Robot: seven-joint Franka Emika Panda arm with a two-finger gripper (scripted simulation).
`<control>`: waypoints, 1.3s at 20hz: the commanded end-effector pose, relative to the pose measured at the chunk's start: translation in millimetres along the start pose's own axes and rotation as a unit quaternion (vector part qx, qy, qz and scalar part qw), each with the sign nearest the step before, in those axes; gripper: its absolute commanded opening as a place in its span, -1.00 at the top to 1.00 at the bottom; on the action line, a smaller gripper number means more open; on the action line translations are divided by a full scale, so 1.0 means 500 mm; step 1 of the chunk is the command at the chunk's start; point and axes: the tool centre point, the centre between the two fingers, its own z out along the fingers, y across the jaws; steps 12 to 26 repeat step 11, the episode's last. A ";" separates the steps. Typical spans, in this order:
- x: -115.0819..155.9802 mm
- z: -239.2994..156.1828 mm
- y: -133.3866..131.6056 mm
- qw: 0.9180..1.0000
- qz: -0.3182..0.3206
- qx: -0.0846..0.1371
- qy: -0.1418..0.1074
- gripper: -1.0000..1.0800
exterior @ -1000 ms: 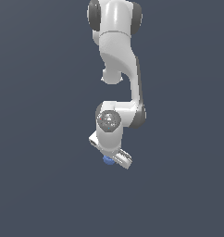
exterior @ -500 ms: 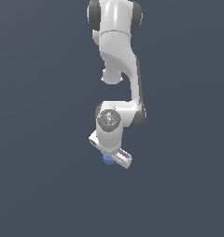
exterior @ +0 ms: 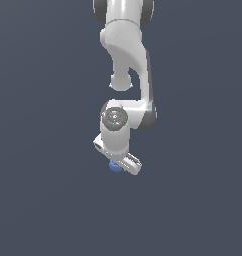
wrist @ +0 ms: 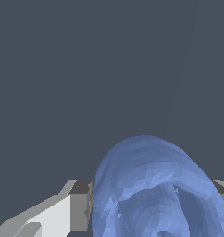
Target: Pick up the object and move it to a goal position.
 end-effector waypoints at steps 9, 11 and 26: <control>-0.017 -0.063 0.034 1.000 0.000 0.000 0.000 1.00; -0.017 -0.065 0.035 1.000 0.000 0.000 0.000 1.00; -0.017 -0.065 0.035 1.000 0.000 0.000 0.000 1.00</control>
